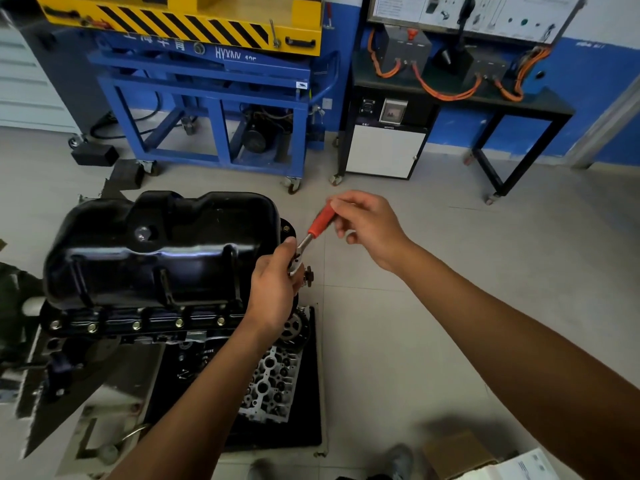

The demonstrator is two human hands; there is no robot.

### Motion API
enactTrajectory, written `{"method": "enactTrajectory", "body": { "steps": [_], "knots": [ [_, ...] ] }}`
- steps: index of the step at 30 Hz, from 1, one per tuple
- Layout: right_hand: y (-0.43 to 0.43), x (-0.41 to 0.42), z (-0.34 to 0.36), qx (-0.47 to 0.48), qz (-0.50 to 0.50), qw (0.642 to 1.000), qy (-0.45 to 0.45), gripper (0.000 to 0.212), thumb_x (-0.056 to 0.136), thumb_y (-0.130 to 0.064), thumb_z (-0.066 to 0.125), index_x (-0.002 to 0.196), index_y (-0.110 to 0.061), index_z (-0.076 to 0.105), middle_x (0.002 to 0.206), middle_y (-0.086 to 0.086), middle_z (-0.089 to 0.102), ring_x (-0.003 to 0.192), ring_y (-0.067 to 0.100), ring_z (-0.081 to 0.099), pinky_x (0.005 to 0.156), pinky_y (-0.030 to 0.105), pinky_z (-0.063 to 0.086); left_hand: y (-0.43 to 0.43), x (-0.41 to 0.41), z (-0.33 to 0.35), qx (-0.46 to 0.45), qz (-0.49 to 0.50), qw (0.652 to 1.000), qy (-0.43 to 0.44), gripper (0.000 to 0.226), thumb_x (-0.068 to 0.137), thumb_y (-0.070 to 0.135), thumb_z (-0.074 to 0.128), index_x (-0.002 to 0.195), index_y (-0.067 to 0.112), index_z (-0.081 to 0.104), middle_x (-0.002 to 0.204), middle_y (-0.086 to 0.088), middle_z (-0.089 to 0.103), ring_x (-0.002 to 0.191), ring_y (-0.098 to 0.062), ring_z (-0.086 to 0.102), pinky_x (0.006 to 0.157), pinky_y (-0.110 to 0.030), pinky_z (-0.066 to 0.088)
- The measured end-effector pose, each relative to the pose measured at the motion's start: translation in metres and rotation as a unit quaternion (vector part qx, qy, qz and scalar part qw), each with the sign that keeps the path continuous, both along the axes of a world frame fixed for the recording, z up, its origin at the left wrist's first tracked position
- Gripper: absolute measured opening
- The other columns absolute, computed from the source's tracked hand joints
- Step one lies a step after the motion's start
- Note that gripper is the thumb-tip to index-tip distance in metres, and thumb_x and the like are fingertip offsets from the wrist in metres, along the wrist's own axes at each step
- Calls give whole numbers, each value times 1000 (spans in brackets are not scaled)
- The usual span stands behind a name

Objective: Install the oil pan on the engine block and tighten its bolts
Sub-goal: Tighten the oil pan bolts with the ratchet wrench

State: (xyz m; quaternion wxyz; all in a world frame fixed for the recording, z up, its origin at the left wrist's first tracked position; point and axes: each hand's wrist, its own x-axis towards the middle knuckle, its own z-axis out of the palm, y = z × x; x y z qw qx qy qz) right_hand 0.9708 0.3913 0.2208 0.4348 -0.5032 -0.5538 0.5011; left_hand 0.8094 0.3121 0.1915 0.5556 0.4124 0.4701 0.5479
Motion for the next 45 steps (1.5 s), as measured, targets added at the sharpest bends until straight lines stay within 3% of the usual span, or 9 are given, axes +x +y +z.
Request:
{"method": "enactTrajectory", "body": {
  "steps": [3, 7, 12, 18, 21, 25, 33, 41, 45],
  "knots": [
    [-25, 22, -5, 25, -42, 999, 3, 9, 94, -14, 66, 87, -17, 69, 61, 1, 62, 53, 13, 54, 48, 23, 41, 2, 0, -1, -24, 9, 1000, -2, 48, 98, 39, 49, 57, 19, 35, 57, 2, 30, 50, -9, 32, 54, -21, 35],
    [-68, 38, -14, 55, -99, 994, 9, 16, 92, -10, 69, 77, -16, 68, 54, 2, 57, 47, 14, 50, 47, 20, 40, 4, 6, -3, -33, 39, 999, 12, 62, 103, 31, 46, 41, 27, 53, 48, 10, 45, 45, -3, 44, 52, -17, 40],
    [-133, 37, -30, 83, -143, 986, 11, 25, 86, -12, 75, 66, -21, 62, 47, -1, 54, 42, 12, 46, 47, 19, 40, 6, 11, -1, -45, 58, 997, -12, 55, 101, 29, 48, 47, 29, 55, 48, 13, 45, 45, -1, 43, 61, -30, 36],
    [-181, 25, -39, 53, -75, 996, 3, 17, 71, -33, 82, 79, -25, 69, 57, 10, 65, 45, 14, 56, 47, 25, 48, 5, 13, 0, -55, 75, 996, 15, 35, 101, 28, 50, 67, 20, 54, 48, 20, 54, 47, 9, 52, 65, -28, 39],
    [-169, 32, -39, 64, -86, 994, 22, 17, 76, -14, 84, 81, -17, 69, 53, 10, 63, 43, 14, 55, 47, 22, 46, 5, 10, 0, -55, 60, 997, 14, 33, 99, 34, 50, 68, 23, 58, 51, 18, 56, 49, 7, 52, 65, -29, 40],
    [-125, 44, -35, 66, -144, 987, 24, 7, 89, 0, 66, 93, -6, 68, 49, 4, 57, 41, 13, 49, 44, 20, 39, 6, 7, 0, -78, 14, 995, 67, 37, 79, 54, 48, 66, 20, 57, 63, 4, 50, 51, -3, 45, 61, -28, 36],
    [-13, 8, -2, 9, -35, 998, -51, 20, 102, -13, 53, 114, -16, 69, 59, -3, 63, 51, 8, 57, 47, 18, 42, 4, 2, -5, -11, -63, 996, 65, 37, 85, 50, 44, 55, 30, 40, 54, 8, 33, 47, -7, 27, 45, -16, 30],
    [34, -49, 15, -26, 106, 990, -86, 21, 103, -20, 52, 108, -24, 73, 65, 0, 58, 54, 9, 53, 49, 21, 41, 5, -7, -1, -3, -101, 993, 67, 52, 84, 66, 43, 57, 22, 35, 55, 1, 33, 52, -13, 27, 56, -29, 29],
    [27, -44, 12, -7, 76, 996, -50, 19, 101, -17, 54, 101, -18, 73, 54, -3, 53, 49, 10, 48, 48, 23, 38, 3, -7, -1, 1, -102, 993, 52, 51, 83, 66, 47, 57, 24, 33, 55, -1, 29, 54, -19, 21, 56, -33, 24]
  ]
}}
